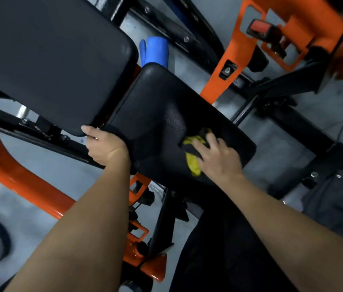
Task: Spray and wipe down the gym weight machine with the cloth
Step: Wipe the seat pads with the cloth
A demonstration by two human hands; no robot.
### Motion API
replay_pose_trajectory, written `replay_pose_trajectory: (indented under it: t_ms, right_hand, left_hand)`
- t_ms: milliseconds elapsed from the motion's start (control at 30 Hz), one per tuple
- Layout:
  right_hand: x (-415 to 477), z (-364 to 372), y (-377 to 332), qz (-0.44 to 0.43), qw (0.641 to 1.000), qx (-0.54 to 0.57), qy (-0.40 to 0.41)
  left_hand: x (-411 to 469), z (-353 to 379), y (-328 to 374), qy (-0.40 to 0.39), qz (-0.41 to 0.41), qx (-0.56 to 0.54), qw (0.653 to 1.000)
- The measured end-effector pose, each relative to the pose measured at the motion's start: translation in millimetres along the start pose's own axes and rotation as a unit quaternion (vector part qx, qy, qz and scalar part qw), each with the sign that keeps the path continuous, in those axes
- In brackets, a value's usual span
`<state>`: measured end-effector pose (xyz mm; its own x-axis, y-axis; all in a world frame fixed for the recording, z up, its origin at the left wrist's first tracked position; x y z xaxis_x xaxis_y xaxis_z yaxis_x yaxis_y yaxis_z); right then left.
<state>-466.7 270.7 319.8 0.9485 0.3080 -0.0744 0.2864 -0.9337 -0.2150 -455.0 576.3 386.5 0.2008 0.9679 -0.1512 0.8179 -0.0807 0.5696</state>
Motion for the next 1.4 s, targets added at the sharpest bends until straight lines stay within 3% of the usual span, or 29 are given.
replay_pose_trajectory:
  t_ms: [100,167,333,400,567,700,867,967,1033,1100,1267,1400]
  right_hand:
    - [-48.9,25.6,27.0,0.001,0.995,-0.003,-0.096]
    - [-46.9,19.6,29.1,0.003,0.996,0.009,-0.091]
    - [46.4,-92.7,-10.3,0.049,0.977,0.18,0.102]
    - [93.0,-120.3,-34.3,0.048,0.963,0.229,0.138]
    - [125.0,-73.2,-65.1,0.013,0.988,0.146,0.057]
    - [47.9,-25.0,-33.4,0.021,0.988,0.154,0.02]
    - [-90.5,49.3,26.8,0.021,0.986,0.084,-0.145]
    - [-104.1,56.7,29.4,0.046,0.972,0.05,-0.226]
    - [-81.3,36.1,12.0,0.035,0.979,0.057,-0.192]
    - [-43.3,-0.8,-10.0,0.015,0.989,0.102,-0.106]
    - [79.3,-81.9,-33.8,0.088,0.975,0.18,0.1]
    - [99.1,-54.4,-37.4,0.057,0.981,0.181,0.029]
  left_hand:
    - [0.5,0.5,-0.6,0.005,0.006,-0.01,1.0]
    - [-0.7,0.3,-2.2,0.008,0.002,-0.002,1.0]
    - [-1.5,0.4,-0.4,0.0,0.002,0.01,1.0]
    - [-2.2,-0.4,0.2,0.001,0.005,0.015,1.0]
    - [-4.1,-0.4,0.2,-0.007,0.001,0.002,1.0]
    - [-5.8,-1.4,0.7,-0.008,0.001,0.006,1.0]
    - [-5.5,-2.0,-0.5,-0.004,0.002,0.015,1.0]
    - [-4.7,0.1,-1.7,0.0,0.009,0.015,1.0]
    - [-5.2,0.2,-1.4,-0.002,0.013,0.017,1.0]
    - [-5.5,0.7,-1.6,-0.007,0.008,0.009,1.0]
    - [-4.6,-1.8,0.1,-0.003,0.007,0.017,1.0]
    - [-6.0,-2.9,1.0,-0.005,0.004,0.019,1.0]
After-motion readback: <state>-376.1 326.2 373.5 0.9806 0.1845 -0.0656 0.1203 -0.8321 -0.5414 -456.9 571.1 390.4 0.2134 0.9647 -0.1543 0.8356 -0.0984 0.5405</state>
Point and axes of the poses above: each hand's wrist, its own x-axis towards the middle knuckle, its own z-axis out of the palm, y = z × x, the point moved 9 cm from there along x, towards the middle knuckle, and after that the axes turned 5 degrees about -x, right-handed, at the moved point
